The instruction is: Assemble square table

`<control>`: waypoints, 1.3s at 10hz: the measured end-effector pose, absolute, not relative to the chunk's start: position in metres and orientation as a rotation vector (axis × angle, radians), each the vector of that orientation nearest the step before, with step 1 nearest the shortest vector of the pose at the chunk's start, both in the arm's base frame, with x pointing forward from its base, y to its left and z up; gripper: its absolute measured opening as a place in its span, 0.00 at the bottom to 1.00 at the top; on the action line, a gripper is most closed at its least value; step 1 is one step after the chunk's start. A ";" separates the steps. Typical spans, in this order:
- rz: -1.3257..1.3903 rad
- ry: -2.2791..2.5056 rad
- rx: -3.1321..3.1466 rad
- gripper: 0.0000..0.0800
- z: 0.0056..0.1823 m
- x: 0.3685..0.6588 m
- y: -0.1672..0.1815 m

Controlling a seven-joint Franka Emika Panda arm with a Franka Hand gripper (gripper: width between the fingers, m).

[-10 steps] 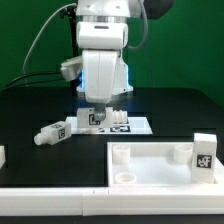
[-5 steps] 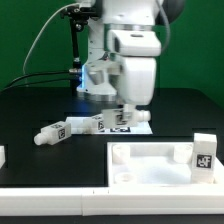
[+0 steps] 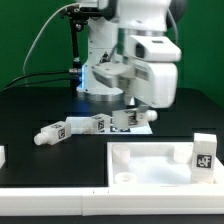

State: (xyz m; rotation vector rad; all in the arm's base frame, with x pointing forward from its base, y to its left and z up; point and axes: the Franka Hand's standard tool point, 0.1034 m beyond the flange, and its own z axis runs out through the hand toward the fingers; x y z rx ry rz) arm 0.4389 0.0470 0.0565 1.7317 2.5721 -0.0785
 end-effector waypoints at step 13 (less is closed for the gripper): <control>-0.130 3.068 0.825 0.36 0.012 0.387 0.084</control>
Offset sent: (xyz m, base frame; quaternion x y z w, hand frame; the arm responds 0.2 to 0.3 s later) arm 0.0000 0.0000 0.0000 0.0000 0.0000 -0.1938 0.9810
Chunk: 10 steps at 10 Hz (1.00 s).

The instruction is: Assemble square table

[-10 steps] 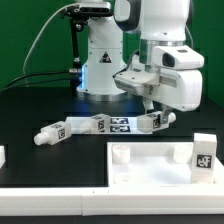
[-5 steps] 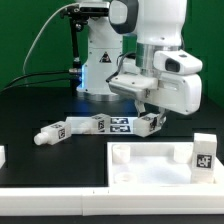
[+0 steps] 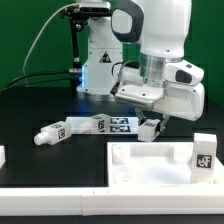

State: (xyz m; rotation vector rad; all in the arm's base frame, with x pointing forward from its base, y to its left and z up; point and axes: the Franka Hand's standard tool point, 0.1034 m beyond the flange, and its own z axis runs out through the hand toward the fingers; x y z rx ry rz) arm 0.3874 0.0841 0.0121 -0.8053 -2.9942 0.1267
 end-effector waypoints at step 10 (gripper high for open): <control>0.125 -2.615 -1.885 0.81 0.064 0.418 0.087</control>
Offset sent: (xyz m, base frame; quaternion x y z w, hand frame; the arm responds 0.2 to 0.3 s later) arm -0.0040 0.0096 0.0329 -0.0075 -0.0519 0.1477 0.9876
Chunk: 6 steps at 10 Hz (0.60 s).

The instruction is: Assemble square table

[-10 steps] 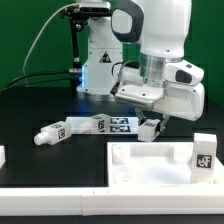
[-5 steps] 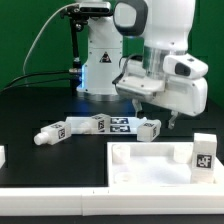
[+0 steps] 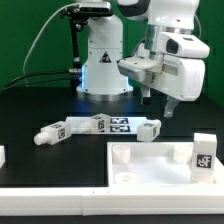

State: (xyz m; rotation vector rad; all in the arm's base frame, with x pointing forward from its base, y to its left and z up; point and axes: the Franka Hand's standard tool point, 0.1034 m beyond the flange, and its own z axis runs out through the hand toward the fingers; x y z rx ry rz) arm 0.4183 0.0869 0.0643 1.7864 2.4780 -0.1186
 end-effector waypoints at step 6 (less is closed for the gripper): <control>-0.083 1.475 2.692 0.81 0.068 0.425 0.088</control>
Offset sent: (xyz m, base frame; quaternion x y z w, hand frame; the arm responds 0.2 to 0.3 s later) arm 0.0194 -0.0159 0.0075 0.0227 -0.0373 0.3790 0.9244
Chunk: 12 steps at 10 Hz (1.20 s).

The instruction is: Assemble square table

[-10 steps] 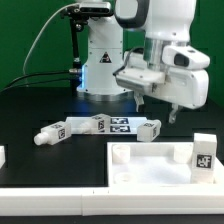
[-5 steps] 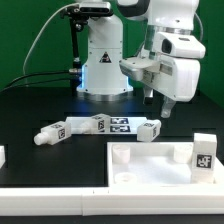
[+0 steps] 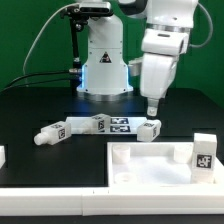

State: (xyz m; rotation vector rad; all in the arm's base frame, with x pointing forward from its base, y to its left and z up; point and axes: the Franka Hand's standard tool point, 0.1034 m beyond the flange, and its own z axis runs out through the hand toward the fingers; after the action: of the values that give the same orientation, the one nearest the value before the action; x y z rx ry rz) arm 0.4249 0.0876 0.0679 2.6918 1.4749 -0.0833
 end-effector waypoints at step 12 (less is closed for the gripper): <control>-0.254 -0.155 3.125 0.81 0.068 0.439 0.073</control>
Offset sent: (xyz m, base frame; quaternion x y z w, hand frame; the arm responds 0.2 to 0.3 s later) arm 0.0000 0.0000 0.0000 0.0000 0.0000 0.1938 0.9810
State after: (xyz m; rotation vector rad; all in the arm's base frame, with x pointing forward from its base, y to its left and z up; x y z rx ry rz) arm 0.4392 0.0733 0.0685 3.1254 -0.1555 -0.2544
